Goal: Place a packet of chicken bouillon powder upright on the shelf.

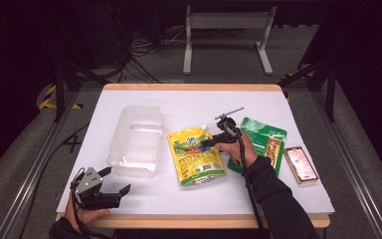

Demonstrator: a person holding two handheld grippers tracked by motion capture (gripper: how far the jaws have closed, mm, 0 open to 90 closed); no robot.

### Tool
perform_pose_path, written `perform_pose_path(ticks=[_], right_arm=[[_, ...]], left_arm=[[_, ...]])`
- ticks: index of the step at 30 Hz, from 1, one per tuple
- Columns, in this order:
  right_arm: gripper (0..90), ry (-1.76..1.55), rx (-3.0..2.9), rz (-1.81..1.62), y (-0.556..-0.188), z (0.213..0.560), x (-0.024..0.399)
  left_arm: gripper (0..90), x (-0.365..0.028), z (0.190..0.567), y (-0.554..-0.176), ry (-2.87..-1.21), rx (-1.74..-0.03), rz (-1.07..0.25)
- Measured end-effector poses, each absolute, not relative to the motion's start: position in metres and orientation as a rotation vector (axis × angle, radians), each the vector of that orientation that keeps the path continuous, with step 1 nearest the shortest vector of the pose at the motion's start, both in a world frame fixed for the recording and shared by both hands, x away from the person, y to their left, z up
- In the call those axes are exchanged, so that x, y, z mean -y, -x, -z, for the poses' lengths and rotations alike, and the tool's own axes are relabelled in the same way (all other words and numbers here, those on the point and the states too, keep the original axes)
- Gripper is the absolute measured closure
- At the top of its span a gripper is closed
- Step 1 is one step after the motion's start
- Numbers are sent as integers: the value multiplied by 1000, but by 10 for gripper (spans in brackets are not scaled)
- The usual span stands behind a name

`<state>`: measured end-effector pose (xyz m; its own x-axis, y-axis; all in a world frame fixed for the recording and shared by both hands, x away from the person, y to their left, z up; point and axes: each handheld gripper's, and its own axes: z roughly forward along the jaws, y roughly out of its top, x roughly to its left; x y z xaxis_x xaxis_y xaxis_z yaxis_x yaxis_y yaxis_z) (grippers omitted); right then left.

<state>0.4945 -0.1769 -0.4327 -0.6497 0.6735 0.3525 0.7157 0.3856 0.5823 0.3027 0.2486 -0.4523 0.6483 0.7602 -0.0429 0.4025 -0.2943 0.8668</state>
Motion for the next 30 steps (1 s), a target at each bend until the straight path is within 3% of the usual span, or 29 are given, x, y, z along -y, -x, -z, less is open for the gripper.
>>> perform_pose_path(ticks=[2, 4, 6, 21, 30], right_arm=[[694, 1289, 2568, 1117, -494, 432, 179], [829, 1271, 2564, 1144, -493, 430, 181], [878, 1224, 2562, 1196, -489, 424, 183], [900, 1022, 2594, 1517, -438, 386, 212], [900, 854, 2683, 1669, -399, 374, 224]], left_arm=[[82, -249, 452, -302, -1920, -912, -476], [82, -250, 452, -301, -1918, -912, -477], [82, -253, 450, -299, -1895, -913, -479], [101, -252, 416, -284, -1776, -843, -489], [111, -204, 382, -283, -1834, -667, -393]])
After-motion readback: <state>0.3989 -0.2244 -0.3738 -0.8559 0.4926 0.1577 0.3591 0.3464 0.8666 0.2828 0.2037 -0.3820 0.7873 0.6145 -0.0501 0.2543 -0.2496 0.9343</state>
